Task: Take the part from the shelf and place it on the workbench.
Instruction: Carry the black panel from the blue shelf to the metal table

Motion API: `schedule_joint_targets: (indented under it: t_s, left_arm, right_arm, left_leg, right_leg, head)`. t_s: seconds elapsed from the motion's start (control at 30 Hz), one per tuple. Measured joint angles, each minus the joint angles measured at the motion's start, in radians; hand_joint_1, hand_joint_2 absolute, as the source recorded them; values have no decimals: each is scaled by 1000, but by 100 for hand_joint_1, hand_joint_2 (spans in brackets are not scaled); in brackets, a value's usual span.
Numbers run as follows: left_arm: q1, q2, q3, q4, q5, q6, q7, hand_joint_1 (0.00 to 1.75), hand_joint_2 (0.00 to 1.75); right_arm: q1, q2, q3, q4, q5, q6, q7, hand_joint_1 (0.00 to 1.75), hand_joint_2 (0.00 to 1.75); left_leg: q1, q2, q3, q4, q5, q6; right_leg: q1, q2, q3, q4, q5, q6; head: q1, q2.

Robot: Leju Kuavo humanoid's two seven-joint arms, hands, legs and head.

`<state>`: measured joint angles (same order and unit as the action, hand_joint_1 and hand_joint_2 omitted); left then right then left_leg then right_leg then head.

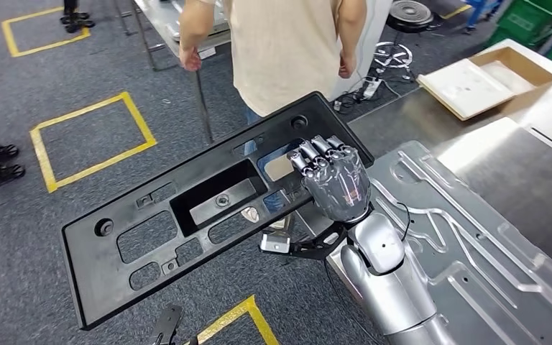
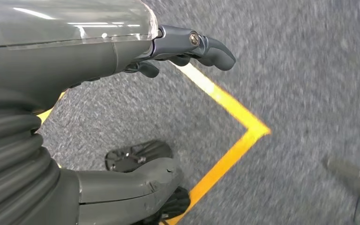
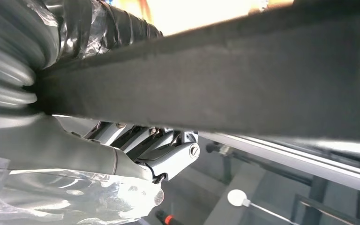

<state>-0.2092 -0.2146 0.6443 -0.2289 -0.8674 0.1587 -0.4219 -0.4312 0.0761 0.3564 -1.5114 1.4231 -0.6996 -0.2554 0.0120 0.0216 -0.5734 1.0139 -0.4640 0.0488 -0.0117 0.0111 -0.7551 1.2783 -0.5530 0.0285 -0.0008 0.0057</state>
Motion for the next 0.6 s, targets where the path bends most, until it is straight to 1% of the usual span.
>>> schedule_joint_targets:
  t_s: [0.03, 0.07, 0.1, 0.13, 0.17, 0.2, 0.23, 0.27, 0.3, 0.33, 0.37, 0.4, 0.43, 0.47, 0.5, 0.53, 0.57, 0.6]
  left_arm:
    - [0, 0, 0, 0, 0, 0, 0, 0, 175]
    - [0, 0, 0, 0, 0, 0, 1, 0, 175]
    - [0, 0, 0, 0, 0, 0, 2, 0, 175]
    - [-1, 0, 0, 0, 0, 0, 4, 0, 175]
    - [-1, 0, 0, 0, 0, 0, 5, 0, 175]
    - [-2, 0, 0, 0, 0, 0, 7, 0, 175]
    - [-2, 0, 0, 0, 0, 0, 9, 0, 175]
    - [-2, 0, 0, 0, 0, 1, 10, 0, 175]
    - [-3, 0, 0, 0, -1, 1, 12, 0, 175]
    - [-4, 0, 0, 0, -1, 1, 13, 0, 175]
    - [-4, 0, 0, 0, -1, 0, 13, 0, 175]
    - [-4, 0, 0, 0, -2, -1, 14, 0, 175]
    - [-3, 0, 0, 0, -2, -2, 15, 0, 175]
    - [-1, 0, 0, 0, -2, -4, 17, 0, 175]
    - [1, 0, 0, 0, -2, -4, 18, 0, 175]
    - [3, 0, 0, 0, -2, -5, 18, 0, 175]
    - [3, 1, 0, 0, -2, -5, 18, 0, 175]
    - [3, 1, 0, 0, -2, -5, 19, 0, 175]
  right_arm:
    - [2, 0, -2, 0, 0, 0, 0, 175, 175]
    - [4, 0, -4, 0, 0, 0, 0, 175, 175]
    - [4, 0, -6, -1, 1, 0, 0, 175, 175]
    - [4, 0, -7, -3, 1, 0, 0, 175, 175]
    - [3, 0, -8, -5, 1, 0, 0, 175, 175]
    - [2, 0, -9, -7, 1, 0, 0, 175, 175]
    - [1, 0, -11, -8, 1, 0, 0, 175, 175]
    - [1, 0, -12, -9, 1, 0, 0, 175, 175]
    - [2, 0, -13, -9, 2, 0, 1, 175, 175]
    - [2, 0, -15, -9, 2, 0, 1, 175, 175]
    - [2, 1, -15, -10, 2, 0, 1, 175, 175]
    - [1, 1, -15, -10, 2, 0, 2, 175, 175]
    - [1, 2, -15, -10, 2, 0, 2, 175, 175]
    - [2, 4, -15, -10, 2, 0, 2, 175, 175]
    - [4, 4, -15, -9, 2, 0, 3, 175, 175]
    - [5, 4, -15, -9, 2, 0, 3, 175, 175]
    - [7, 4, -16, -9, 3, 0, 3, 175, 175]
    - [8, 4, -16, -9, 3, 0, 3, 175, 175]
  left_leg:
    - [-1, 13, -1, 1, -1, 0]
    - [-2, 25, -1, 3, -3, 0]
    - [-2, 36, -1, 4, -5, -2]
    - [-3, 47, 1, 5, -7, -4]
    - [-6, 56, 2, 7, -9, -6]
    - [-9, 65, 3, 8, -11, -10]
    - [-11, 74, 4, 9, -12, -14]
    - [-13, 83, 5, 9, -13, -18]
    - [-13, 87, 6, 9, -16, -23]
    - [-11, 78, 5, 14, -24, -29]
    - [-9, 60, -1, 32, -39, -35]
    - [-6, 35, -16, 68, -65, -40]
    - [-4, 11, -39, 126, -97, -43]
    - [-2, -2, -69, 194, -130, -45]
    - [-1, -9, -98, 256, -152, -48]
    - [0, -12, -115, 291, -157, -50]
    - [2, -14, -113, 286, -139, -51]
    - [4, -18, -94, 243, -106, -52]
  right_leg:
    - [-1, -5, -3, 12, 3, 0]
    - [-2, -10, 12, -11, 23, -1]
    - [-1, -21, 46, -67, 54, -4]
    - [3, -42, 84, -135, 77, -9]
    - [8, -62, 116, -192, 94, -15]
    - [13, -76, 135, -230, 102, -20]
    - [18, -81, 140, -244, 100, -24]
    - [21, -71, 139, -246, 103, -27]
    - [18, -60, 138, -248, 105, -31]
    - [15, -49, 139, -252, 108, -35]
    - [11, -39, 140, -255, 112, -41]
    - [7, -30, 140, -258, 115, -46]
    - [6, -20, 140, -258, 116, -49]
    - [6, -8, 138, -257, 117, -51]
    - [6, 4, 137, -256, 118, -51]
    - [5, 18, 136, -254, 118, -52]
    - [5, 31, 135, -251, 118, -51]
    - [4, 45, 135, -248, 117, -50]
  head:
    - [0, 0]
    - [0, 0]
    - [0, 0]
    - [0, 0]
    - [0, 0]
    - [0, 0]
    - [0, 0]
    - [0, 0]
    - [0, 0]
    - [0, 0]
    - [0, 0]
    - [-1, 0]
    - [-1, 0]
    - [-1, 0]
    - [-1, 0]
    - [-1, 0]
    - [-1, 0]
    - [-1, 0]
